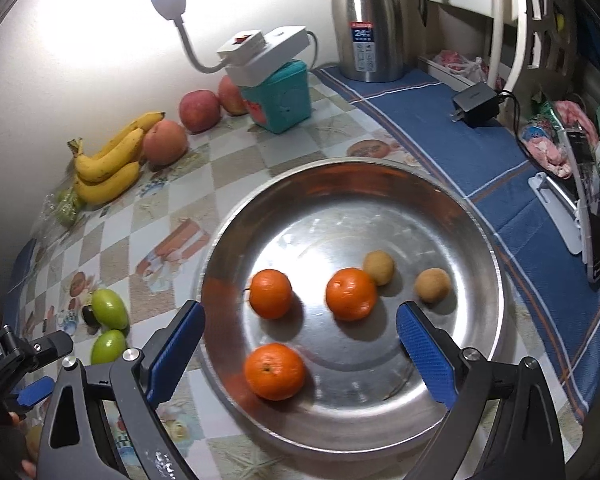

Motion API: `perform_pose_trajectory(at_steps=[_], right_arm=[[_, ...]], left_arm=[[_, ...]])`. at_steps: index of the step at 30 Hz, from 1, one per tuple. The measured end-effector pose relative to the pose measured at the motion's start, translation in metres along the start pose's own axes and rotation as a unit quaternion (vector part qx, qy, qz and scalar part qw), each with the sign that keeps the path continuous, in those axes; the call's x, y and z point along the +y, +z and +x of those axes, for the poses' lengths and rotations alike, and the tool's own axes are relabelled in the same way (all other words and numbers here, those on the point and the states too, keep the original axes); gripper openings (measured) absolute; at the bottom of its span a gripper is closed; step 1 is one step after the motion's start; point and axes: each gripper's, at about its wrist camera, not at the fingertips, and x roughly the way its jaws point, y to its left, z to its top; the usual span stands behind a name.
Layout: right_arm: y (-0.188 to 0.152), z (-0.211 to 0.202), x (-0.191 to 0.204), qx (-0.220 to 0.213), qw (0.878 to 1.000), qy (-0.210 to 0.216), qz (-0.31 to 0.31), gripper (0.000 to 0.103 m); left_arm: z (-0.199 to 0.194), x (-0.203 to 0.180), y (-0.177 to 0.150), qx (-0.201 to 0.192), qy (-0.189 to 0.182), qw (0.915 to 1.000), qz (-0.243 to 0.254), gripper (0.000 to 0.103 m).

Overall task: Organize fruits
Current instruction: 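Move both tools back from the tray to the fruit cluster, then move the right tool to the dark plum and close on it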

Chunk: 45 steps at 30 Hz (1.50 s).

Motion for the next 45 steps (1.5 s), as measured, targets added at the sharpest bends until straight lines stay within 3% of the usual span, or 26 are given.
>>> perform_pose_trajectory(at_steps=[5,12,24,37,45], right_arm=[[-0.005,0.001,0.023,0.011,0.999,0.017,-0.026,0.096],[-0.016,0.001,0.063,0.024,0.995,0.036,-0.085,0.097],[-0.029,0.007,0.115,0.051,0.988,0.071,-0.131,0.096],[-0.038,0.035,0.146,0.099,0.984,0.034,-0.141,0.096],[-0.033,0.043,0.15,0.102,0.981,0.043,-0.159,0.096]], left_arm=[[-0.005,0.017,0.01,-0.011,0.018,0.9998,0.001,0.103],[-0.009,0.027,0.019,-0.022,0.055,0.9968,0.054,0.103],[-0.012,0.047,0.03,-0.018,0.044,0.9969,0.062,0.103],[0.004,0.062,0.034,0.008,0.039,0.9983,0.043,0.103],[0.011,0.065,0.035,0.017,0.043,0.9983,0.036,0.103]])
